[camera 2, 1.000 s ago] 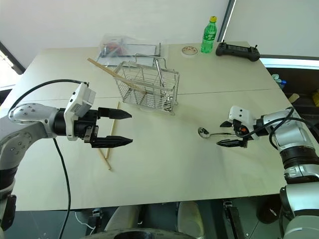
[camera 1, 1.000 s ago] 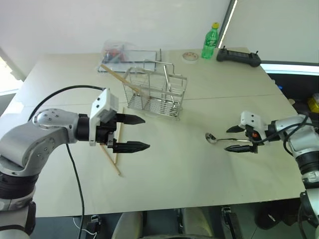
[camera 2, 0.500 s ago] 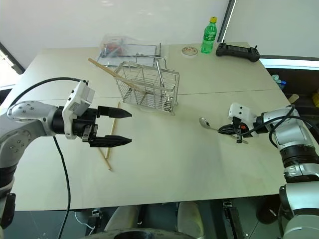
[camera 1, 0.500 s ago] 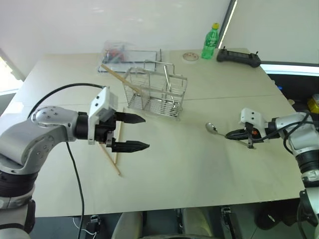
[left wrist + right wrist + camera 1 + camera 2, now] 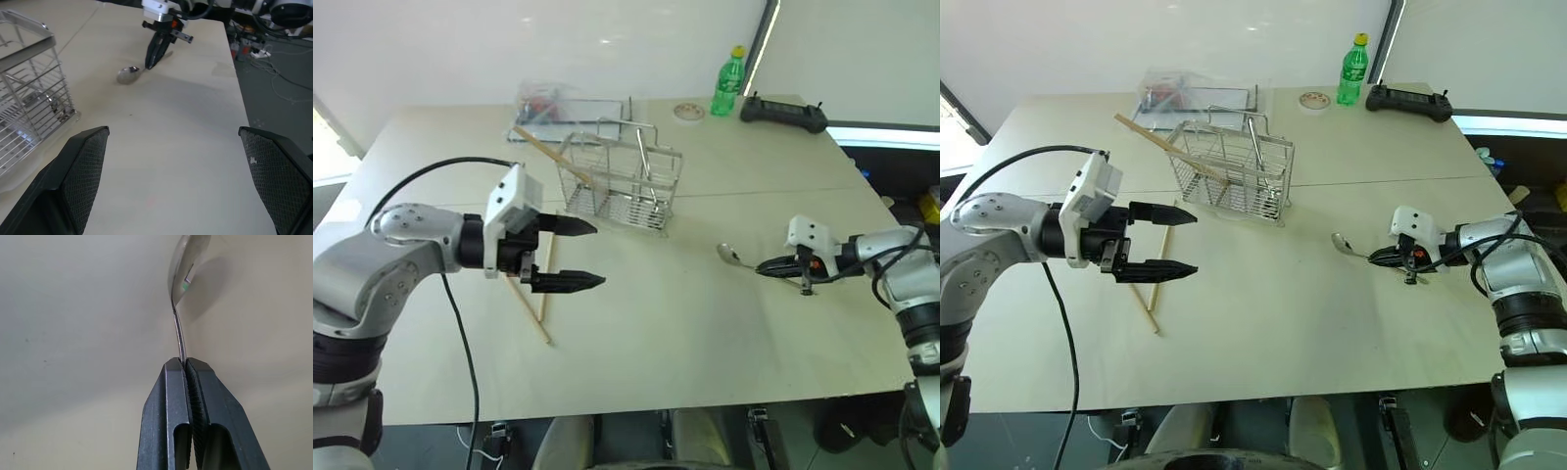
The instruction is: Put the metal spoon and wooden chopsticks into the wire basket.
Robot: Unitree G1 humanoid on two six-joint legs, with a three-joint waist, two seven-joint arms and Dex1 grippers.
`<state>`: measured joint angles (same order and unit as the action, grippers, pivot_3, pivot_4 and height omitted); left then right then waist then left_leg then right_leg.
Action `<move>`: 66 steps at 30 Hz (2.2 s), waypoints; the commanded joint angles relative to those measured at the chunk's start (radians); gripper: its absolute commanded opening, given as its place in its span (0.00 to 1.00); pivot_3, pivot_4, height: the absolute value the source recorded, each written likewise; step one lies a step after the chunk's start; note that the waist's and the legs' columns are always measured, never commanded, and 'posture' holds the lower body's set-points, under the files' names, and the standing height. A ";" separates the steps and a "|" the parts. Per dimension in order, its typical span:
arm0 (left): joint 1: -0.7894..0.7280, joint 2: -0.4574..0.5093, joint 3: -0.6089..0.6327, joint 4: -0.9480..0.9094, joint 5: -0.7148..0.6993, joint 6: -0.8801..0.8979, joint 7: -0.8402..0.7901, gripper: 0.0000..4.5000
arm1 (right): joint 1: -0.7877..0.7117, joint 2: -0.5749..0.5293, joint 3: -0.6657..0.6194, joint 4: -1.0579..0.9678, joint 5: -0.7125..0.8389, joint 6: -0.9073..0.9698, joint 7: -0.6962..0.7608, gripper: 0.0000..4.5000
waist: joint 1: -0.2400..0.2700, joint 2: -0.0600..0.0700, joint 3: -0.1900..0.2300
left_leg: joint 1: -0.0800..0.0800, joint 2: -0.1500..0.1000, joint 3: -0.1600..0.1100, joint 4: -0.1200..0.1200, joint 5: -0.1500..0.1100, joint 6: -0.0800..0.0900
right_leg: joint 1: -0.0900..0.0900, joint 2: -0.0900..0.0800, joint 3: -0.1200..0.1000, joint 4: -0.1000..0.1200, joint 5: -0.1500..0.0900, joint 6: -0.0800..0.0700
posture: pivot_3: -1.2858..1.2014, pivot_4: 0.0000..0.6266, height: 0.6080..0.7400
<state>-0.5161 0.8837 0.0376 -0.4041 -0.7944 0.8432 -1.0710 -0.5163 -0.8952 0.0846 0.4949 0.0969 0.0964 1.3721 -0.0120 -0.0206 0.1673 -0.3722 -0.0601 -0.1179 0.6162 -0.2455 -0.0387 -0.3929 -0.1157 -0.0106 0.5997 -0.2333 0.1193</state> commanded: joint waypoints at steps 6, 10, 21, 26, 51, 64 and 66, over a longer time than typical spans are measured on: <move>-0.031 -0.004 0.082 0.027 -0.004 -0.028 0.049 1.00 | 0.062 0.097 -0.273 -0.520 0.364 0.368 -0.213 0.00 | -0.003 0.002 0.001 | -0.001 0.002 0.002 -0.001 0.000 0.000 | -0.003 0.000 0.002 0.001 0.000 0.001 | 0.52 0.24 0.87; -0.048 -0.019 0.091 0.051 -0.001 -0.037 0.071 1.00 | -0.064 0.237 -0.327 -0.673 0.486 0.520 -0.458 0.00 | -0.001 0.002 0.001 | -0.001 0.002 0.001 -0.001 0.000 0.000 | -0.003 0.001 0.003 0.001 0.001 -0.001 | 0.52 0.24 0.87; -0.093 -0.067 0.081 0.094 0.014 -0.063 0.104 1.00 | -0.359 0.639 -0.182 -0.455 0.338 0.335 -0.831 0.00 | -0.002 0.001 0.000 | -0.002 0.000 0.001 -0.002 0.000 0.000 | -0.006 0.001 0.003 0.001 0.003 0.000 | 0.52 0.24 0.87; -0.101 -0.070 0.090 0.084 0.006 -0.055 0.117 1.00 | -0.383 0.742 -0.134 -0.243 0.231 0.129 -0.876 0.00 | -0.007 0.001 0.000 | -0.003 -0.001 0.002 -0.003 0.000 -0.001 | -0.009 0.001 0.004 0.004 0.003 0.000 | 0.52 0.24 0.87; -0.132 -0.073 0.078 0.123 0.022 -0.081 0.122 1.00 | -0.406 0.716 -0.180 -0.150 0.191 0.025 -0.936 0.99 | -0.009 0.001 0.000 | -0.001 0.000 0.002 -0.003 0.002 -0.004 | -0.013 0.004 0.005 0.013 0.003 -0.001 | 0.52 0.24 0.87; -0.145 -0.055 0.140 0.129 -0.001 -0.052 0.141 1.00 | -0.290 0.145 -0.326 -0.739 0.675 0.628 -0.528 0.99 | -0.007 0.000 0.000 | -0.002 0.001 0.003 -0.003 0.000 0.001 | -0.011 0.003 0.005 0.010 0.001 0.000 | 0.52 0.24 0.87; -0.132 -0.030 0.181 0.108 -0.013 -0.035 0.160 1.00 | -0.156 0.015 -0.342 -0.867 0.723 0.660 -0.384 0.99 | -0.004 0.000 0.000 | -0.002 0.002 0.004 -0.003 0.000 0.001 | -0.011 0.003 0.005 0.009 0.001 0.000 | 0.52 0.24 0.87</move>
<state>-0.6399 0.8225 0.1478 -0.2635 -0.7887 0.8023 -0.9232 -0.6969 -0.8370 -0.2406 -0.2797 0.7707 0.7348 0.8947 -0.0165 -0.0208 0.1677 -0.3751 -0.0575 -0.1142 0.6133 -0.2458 -0.0376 -0.4042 -0.1126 -0.0058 0.6085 -0.2325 0.1200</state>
